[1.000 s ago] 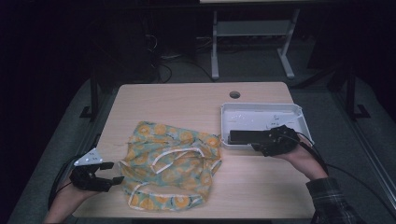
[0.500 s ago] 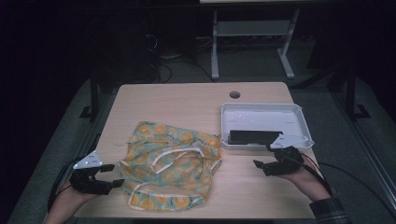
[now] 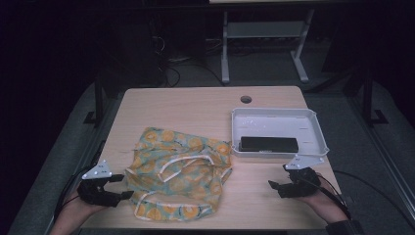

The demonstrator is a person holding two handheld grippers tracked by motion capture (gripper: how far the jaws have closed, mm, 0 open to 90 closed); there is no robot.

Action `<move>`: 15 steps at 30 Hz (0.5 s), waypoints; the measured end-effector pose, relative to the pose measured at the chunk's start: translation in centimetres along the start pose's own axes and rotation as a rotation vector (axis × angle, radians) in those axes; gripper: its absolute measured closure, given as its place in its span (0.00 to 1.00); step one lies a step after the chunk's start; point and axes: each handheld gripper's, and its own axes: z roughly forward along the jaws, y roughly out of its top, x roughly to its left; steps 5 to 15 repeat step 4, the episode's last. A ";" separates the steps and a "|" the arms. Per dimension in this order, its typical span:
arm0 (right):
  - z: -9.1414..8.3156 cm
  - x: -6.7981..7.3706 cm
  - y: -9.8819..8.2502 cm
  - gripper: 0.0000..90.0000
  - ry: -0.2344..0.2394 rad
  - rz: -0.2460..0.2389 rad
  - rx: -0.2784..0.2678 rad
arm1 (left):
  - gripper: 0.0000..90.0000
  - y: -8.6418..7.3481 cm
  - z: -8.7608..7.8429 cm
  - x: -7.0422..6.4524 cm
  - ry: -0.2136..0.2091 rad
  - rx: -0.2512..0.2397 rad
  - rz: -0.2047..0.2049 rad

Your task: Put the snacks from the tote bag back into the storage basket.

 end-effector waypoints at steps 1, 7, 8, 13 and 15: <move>0.0 0.0 0.0 0.23 0.001 0.002 -0.002 | 0.28 0.0 0.0 0.0 0.000 0.000 0.000; 0.1 0.0 -0.1 0.23 -0.001 0.004 0.006 | 0.28 0.0 0.0 0.0 0.001 -0.004 -0.006; 0.1 0.0 -0.1 0.23 -0.001 0.004 0.006 | 0.28 0.0 0.0 0.0 0.001 -0.004 -0.006; 0.1 0.0 -0.1 0.23 -0.001 0.004 0.006 | 0.28 0.0 0.0 0.0 0.001 -0.004 -0.006; 0.1 0.0 -0.1 0.23 -0.001 0.004 0.006 | 0.28 0.0 0.0 0.0 0.001 -0.004 -0.006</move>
